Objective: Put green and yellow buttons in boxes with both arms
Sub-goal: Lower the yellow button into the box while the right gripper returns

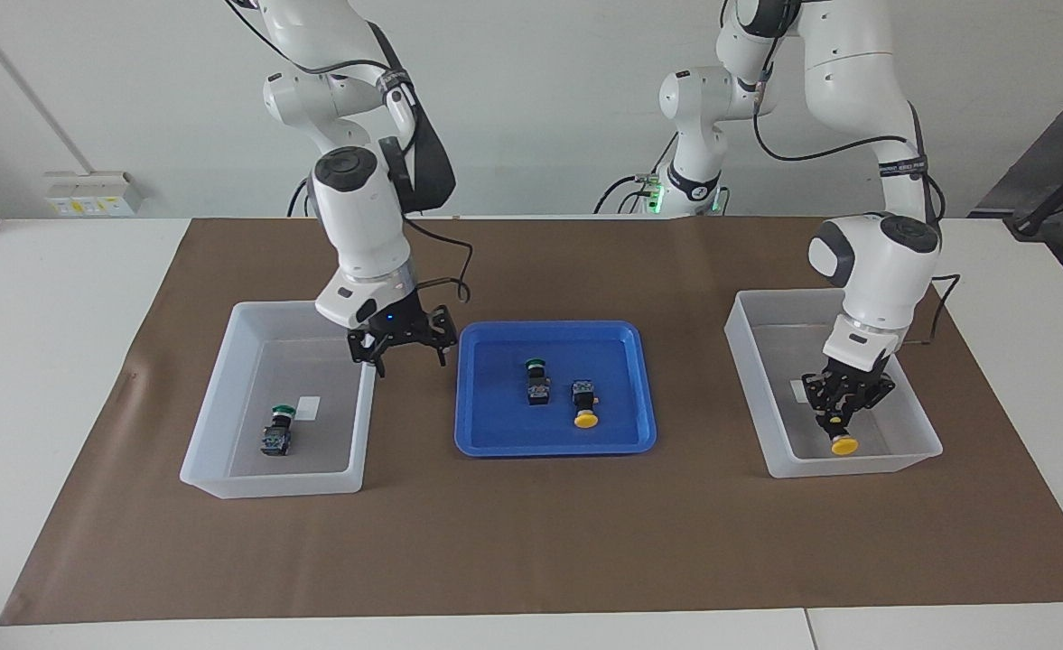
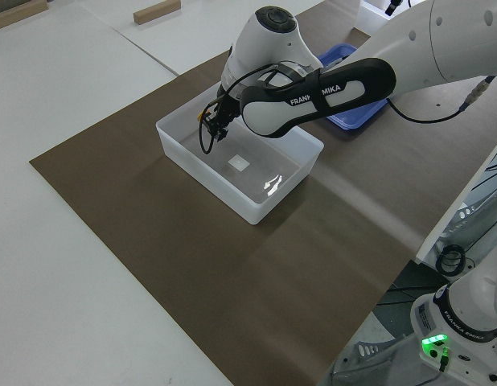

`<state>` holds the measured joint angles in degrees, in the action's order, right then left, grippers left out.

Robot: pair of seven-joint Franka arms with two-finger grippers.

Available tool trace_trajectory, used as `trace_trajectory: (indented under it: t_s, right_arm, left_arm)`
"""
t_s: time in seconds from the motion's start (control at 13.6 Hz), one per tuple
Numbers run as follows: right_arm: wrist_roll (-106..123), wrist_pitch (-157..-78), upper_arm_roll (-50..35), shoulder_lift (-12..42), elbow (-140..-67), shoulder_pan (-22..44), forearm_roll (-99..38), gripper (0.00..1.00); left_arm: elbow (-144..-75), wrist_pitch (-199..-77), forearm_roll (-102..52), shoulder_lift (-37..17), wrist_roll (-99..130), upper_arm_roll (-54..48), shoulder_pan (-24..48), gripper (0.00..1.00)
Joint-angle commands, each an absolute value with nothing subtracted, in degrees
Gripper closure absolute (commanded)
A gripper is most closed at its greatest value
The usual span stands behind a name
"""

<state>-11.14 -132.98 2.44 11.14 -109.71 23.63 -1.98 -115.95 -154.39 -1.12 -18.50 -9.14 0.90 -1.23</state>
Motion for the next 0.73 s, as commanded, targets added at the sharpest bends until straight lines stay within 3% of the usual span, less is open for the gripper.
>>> trace_trajectory:
  t_s: [0.0,0.15,0.22,0.29,0.66]
  right_arm:
    - [-15.4,-137.8,2.5,13.6,-110.5,27.2,-2.5,0.00]
    - [-21.8,-143.1,2.5,16.4,-110.5,30.7,-2.5,0.00]
    - [-22.9,-145.0,2.5,17.6,-110.4,31.5,-2.4,0.00]
    - [-23.1,-146.3,2.5,18.7,-110.3,32.5,-2.5,0.00]
    - [-23.2,-153.4,2.5,24.9,-110.1,35.6,-2.4,0.00]
  left_arm:
    - [-114.9,-155.8,-1.0,-19.6,-9.9,0.8,-1.3,0.86]
    - [-115.0,-155.8,-1.1,-19.6,-9.8,0.8,-1.2,0.24]
    - [-114.9,-155.9,-1.1,-19.6,-9.3,0.7,-1.2,0.09]
    - [-114.8,-155.9,-1.1,-19.3,-8.8,0.5,-1.1,0.00]
    - [-114.9,-154.7,-1.4,-15.1,-8.7,0.6,-0.8,0.00]
